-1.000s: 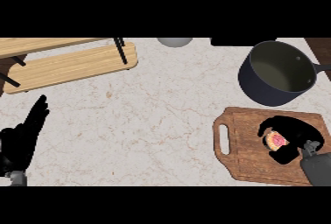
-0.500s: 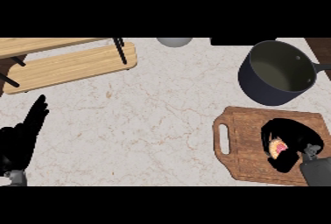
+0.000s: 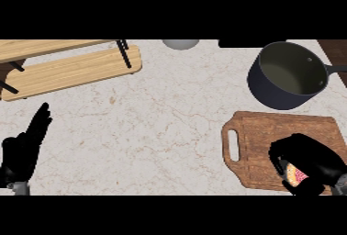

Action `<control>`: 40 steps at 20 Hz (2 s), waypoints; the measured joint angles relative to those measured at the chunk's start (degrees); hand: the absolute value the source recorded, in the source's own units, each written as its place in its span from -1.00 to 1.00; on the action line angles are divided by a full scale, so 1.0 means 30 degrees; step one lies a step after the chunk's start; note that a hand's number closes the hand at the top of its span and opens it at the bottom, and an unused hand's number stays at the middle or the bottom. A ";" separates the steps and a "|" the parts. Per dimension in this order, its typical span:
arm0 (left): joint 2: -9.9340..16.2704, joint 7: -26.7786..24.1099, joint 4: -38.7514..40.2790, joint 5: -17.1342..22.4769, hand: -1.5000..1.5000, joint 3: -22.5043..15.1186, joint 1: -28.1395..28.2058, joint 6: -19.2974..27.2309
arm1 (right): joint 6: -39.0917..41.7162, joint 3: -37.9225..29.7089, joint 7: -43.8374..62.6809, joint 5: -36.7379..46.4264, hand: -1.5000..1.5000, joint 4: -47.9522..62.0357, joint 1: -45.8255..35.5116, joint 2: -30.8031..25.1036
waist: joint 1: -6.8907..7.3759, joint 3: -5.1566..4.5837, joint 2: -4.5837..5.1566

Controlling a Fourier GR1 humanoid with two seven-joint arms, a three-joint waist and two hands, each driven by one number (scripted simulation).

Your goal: Pick the cupcake from the cutting board and place it in the pot

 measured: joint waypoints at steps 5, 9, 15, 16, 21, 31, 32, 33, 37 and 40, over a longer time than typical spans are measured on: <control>0.0168 0.0070 -0.0189 0.0135 0.00 0.0324 0.0238 -0.0119 | -0.2827 -0.1808 -0.1084 0.0128 1.00 -0.2771 0.1183 -0.0544 | -0.0201 -0.0002 -0.0048; 0.0216 -0.0111 -0.0076 0.0111 0.00 0.0456 0.0347 -0.0141 | -0.4546 -0.4441 -0.1122 -0.0816 1.00 -0.4676 0.1297 -0.0362 | -0.0320 -0.0005 -0.0072; 0.0217 0.0096 -0.0047 0.0173 0.00 0.0479 0.0028 -0.0360 | -0.4303 -0.8183 -0.0483 -0.4348 1.00 -0.6532 0.1340 0.0306 | -0.0130 -0.0014 -0.0013; 0.0273 0.0131 -0.0123 0.0227 0.00 0.0514 0.0006 -0.0485 | -0.4174 -0.8673 -0.0481 -0.4889 1.00 -0.6518 0.1329 0.0462 | -0.0074 -0.0016 -0.0003; 0.0072 0.0290 -0.0063 -0.0083 0.00 0.0340 -0.0373 -0.0427 | -0.3025 -1.0769 0.0362 -0.7641 1.00 -0.5275 -0.0694 0.0580 | 0.0179 -0.0013 0.0053; -0.0413 0.0094 0.0399 -0.0561 0.00 0.0116 -0.0839 -0.0422 | -0.2991 -1.1287 -0.1077 -0.7790 1.00 0.3109 -0.7331 -0.0338 | 0.0522 -0.0010 0.0137; -0.0293 0.0063 0.0462 -0.0438 0.00 0.0260 -0.0921 -0.0578 | -0.3153 -1.1246 -0.1593 -0.7590 1.00 0.4200 -0.7911 -0.0441 | 0.0541 -0.0012 0.0144; -0.0229 0.0013 0.0423 -0.0393 0.00 0.0351 -0.0855 -0.0677 | -0.3368 -1.1039 -0.1900 -0.7307 1.00 0.5098 -0.8461 -0.0375 | 0.0549 -0.0010 0.0142; -0.0264 -0.0419 0.0567 -0.0395 0.00 0.0381 -0.0755 -0.0864 | -0.4232 -1.0474 -0.3297 -0.6099 1.00 0.9285 -1.1192 -0.0555 | 0.0704 -0.0008 0.0188; -0.0444 -0.0189 0.0266 -0.0521 0.00 0.0274 -0.0697 -0.0769 | -0.4987 -0.9960 -0.4397 -0.5169 1.00 1.2447 -1.2999 -0.0344 | 0.0786 -0.0001 0.0211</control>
